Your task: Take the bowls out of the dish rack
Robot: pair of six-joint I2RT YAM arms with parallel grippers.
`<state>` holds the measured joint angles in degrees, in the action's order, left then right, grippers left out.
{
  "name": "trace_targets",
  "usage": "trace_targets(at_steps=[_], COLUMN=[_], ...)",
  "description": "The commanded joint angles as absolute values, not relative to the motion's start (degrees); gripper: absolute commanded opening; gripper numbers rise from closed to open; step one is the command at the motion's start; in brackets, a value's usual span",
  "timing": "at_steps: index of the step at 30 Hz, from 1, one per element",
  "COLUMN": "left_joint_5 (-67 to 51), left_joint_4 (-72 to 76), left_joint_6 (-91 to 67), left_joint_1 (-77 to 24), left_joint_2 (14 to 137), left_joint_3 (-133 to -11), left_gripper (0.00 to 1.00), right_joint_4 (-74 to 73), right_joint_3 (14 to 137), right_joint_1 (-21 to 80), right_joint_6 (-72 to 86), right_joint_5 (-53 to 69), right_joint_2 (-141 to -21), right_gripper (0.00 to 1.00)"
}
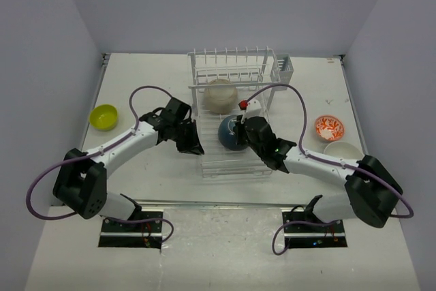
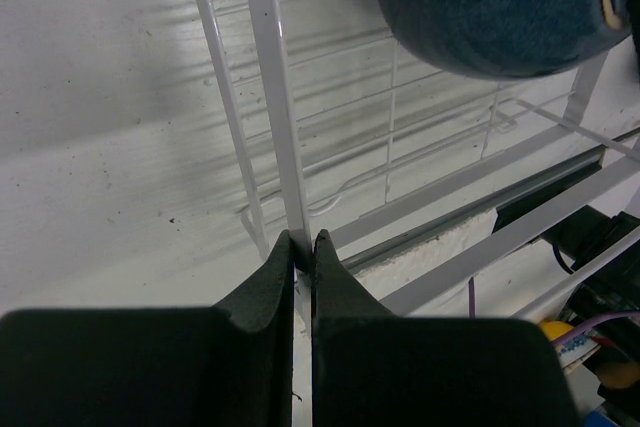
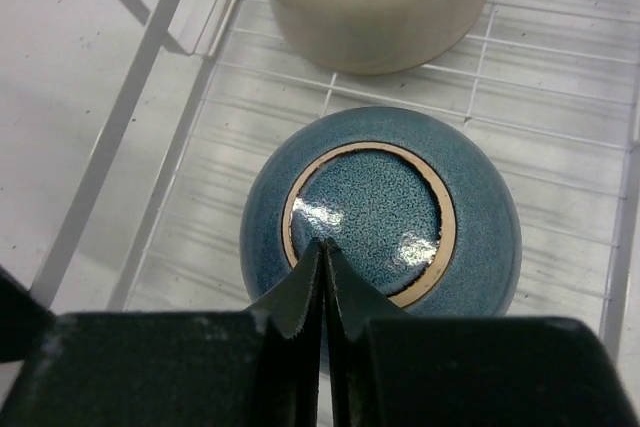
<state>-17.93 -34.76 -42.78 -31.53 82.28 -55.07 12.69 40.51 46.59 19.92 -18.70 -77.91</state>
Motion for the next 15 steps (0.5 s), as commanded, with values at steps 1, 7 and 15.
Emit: trace_targets(at_steps=[1, 7, 15], left_joint_5=[-13.2, -13.3, -12.9], left_joint_4=[-32.5, -32.0, -30.9], left_joint_6=[-38.4, -38.4, -39.6], left_joint_1=[-31.8, -31.8, -31.8], left_joint_2=[86.4, 87.7, 88.1], left_joint_3=[-54.8, -56.0, -56.2], left_gripper=[0.0, 0.0, 0.0], right_joint_4=[4.2, 0.2, -8.3], right_joint_3=[40.3, 42.2, 44.6], right_joint_1=[49.8, 53.5, 56.6], right_joint_6=[23.8, 25.5, 25.8], right_joint_5=[-18.7, -17.1, -15.1], right_joint_2=[-76.8, -76.1, -72.2], right_gripper=[0.0, 0.0, 0.0])
